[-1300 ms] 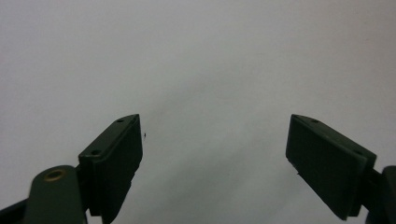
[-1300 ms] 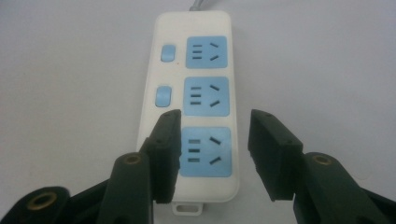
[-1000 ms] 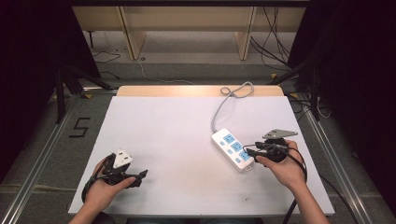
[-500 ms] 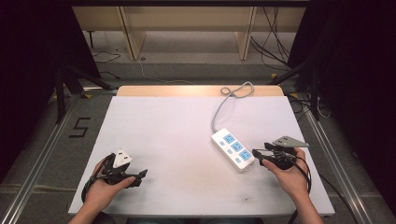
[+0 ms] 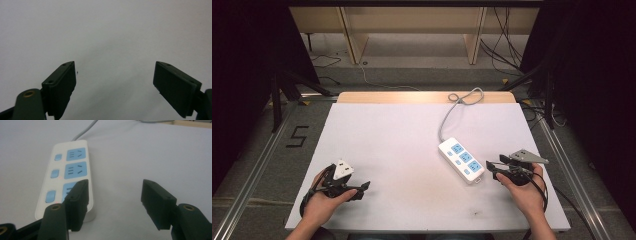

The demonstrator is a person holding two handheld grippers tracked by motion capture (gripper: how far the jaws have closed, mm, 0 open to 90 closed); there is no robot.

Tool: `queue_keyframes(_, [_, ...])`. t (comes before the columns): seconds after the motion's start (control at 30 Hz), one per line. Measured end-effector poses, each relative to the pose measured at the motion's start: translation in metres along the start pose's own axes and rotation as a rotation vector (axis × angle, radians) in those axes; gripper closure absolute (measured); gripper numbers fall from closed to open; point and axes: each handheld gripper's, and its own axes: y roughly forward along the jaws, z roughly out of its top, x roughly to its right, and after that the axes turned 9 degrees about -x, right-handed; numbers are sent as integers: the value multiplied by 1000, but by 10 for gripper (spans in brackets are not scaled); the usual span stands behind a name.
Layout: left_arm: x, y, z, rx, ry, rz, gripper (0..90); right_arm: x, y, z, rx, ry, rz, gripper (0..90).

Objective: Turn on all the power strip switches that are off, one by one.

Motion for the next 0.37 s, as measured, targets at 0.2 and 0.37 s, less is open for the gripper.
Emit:
queue_keyframes(0.2, [-1, 1, 0, -4, -7, 2, 183, 1, -1, -2, 2, 1, -1, 397])
queue_keyframes(0.37, [1, 8, 3, -9, -53, -21, 165, 2, -3, -4, 9, 23, -13, 389])
